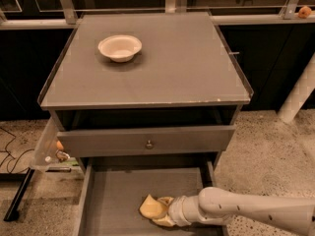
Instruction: Pick sponge from middle drawer and place on counter
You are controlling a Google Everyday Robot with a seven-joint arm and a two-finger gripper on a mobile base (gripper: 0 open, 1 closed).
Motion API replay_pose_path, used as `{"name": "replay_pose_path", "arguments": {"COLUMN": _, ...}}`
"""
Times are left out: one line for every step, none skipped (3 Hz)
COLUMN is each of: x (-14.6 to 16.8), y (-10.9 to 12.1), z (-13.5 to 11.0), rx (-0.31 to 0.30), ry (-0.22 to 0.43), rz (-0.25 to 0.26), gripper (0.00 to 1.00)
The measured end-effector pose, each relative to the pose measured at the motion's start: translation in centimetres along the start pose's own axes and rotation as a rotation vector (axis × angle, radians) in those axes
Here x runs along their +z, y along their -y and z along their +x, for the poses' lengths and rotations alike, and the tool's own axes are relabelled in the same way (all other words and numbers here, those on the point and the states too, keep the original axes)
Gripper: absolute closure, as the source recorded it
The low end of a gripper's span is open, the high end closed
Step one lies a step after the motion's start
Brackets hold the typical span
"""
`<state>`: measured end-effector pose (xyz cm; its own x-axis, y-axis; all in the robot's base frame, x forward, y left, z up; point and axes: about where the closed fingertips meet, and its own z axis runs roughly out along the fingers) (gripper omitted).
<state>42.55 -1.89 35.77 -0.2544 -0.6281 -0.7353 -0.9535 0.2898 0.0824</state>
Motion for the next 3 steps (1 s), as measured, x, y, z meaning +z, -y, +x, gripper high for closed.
{"name": "replay_pose_path", "arguments": {"x": -2.9, "y": -0.1, "z": -0.9, "rx": 0.0, "ry": 0.012, "rz": -0.039, "gripper": 1.0}}
{"name": "replay_pose_path", "arguments": {"x": -7.2, "y": -0.2, "z": -2.9, "rx": -0.027, "ry": 0.03, "rz": -0.06, "gripper": 1.0}}
{"name": "replay_pose_path", "arguments": {"x": -14.5, "y": 0.5, "z": -6.5, "rx": -0.11, "ry": 0.025, "rz": -0.024, "gripper": 1.0}}
